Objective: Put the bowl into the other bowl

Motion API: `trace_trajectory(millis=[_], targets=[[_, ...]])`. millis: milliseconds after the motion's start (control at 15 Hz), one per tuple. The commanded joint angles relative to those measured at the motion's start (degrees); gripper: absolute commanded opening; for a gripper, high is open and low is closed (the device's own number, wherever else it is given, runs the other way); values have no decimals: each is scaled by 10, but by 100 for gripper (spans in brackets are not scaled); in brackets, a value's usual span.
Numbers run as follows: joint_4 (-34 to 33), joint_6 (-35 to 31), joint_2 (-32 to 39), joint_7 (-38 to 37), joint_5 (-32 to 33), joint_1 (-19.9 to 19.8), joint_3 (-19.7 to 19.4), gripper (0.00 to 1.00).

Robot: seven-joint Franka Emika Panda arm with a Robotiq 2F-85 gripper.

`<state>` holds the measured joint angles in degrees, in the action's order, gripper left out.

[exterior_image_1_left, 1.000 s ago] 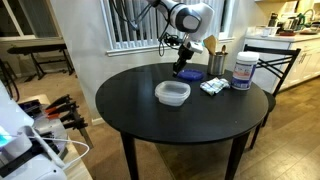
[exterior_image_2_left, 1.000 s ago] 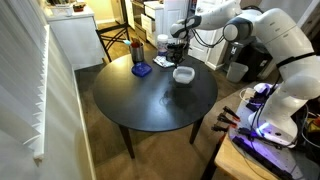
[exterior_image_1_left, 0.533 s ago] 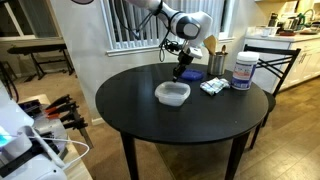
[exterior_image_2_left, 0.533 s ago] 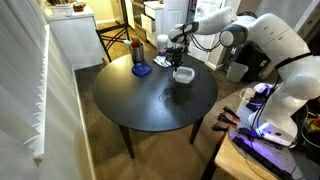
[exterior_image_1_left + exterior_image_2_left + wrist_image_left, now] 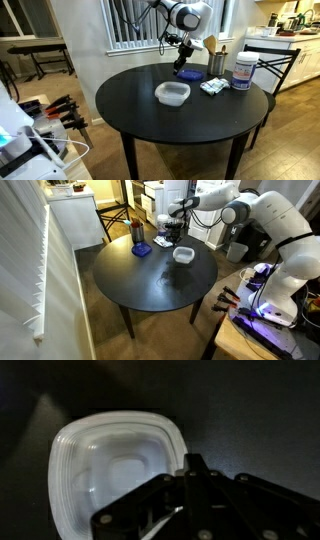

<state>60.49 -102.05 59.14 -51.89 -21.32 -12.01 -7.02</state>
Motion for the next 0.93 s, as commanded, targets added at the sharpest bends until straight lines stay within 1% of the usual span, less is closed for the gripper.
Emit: trace_trajectory(millis=[0,200,267,333,400,467,667,867], targets=[[76,-17,-72,42,0,3,3,0],[116,-26,-111,72,-1,6,4,0],[128,-27,-122,78,0,7,5,26],[137,-28,-131,83,-1,8,5,28],[144,-27,-138,85,1,6,8,32],[79,-3,-94,61,1,3,5,13],[100,-5,-110,66,0,4,5,32],[104,-8,-111,66,0,5,5,33]])
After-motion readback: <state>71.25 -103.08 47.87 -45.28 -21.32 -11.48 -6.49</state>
